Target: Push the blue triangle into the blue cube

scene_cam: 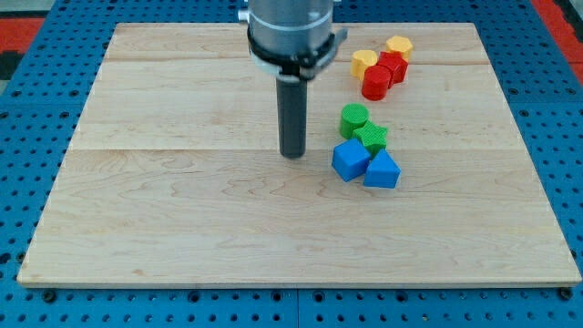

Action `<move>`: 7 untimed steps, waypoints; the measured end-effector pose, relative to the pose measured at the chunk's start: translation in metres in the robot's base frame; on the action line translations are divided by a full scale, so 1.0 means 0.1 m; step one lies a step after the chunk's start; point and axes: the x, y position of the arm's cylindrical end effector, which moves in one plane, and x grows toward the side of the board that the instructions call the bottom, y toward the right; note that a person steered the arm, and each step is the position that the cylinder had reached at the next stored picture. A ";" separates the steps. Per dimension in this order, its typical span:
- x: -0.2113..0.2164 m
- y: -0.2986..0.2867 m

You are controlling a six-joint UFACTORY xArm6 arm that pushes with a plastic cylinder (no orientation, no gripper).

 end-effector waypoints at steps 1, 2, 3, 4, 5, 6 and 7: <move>0.46 0.05; 0.74 0.36; 0.85 1.14; 0.80 2.05; 0.74 1.94; 0.71 1.83; 0.57 1.63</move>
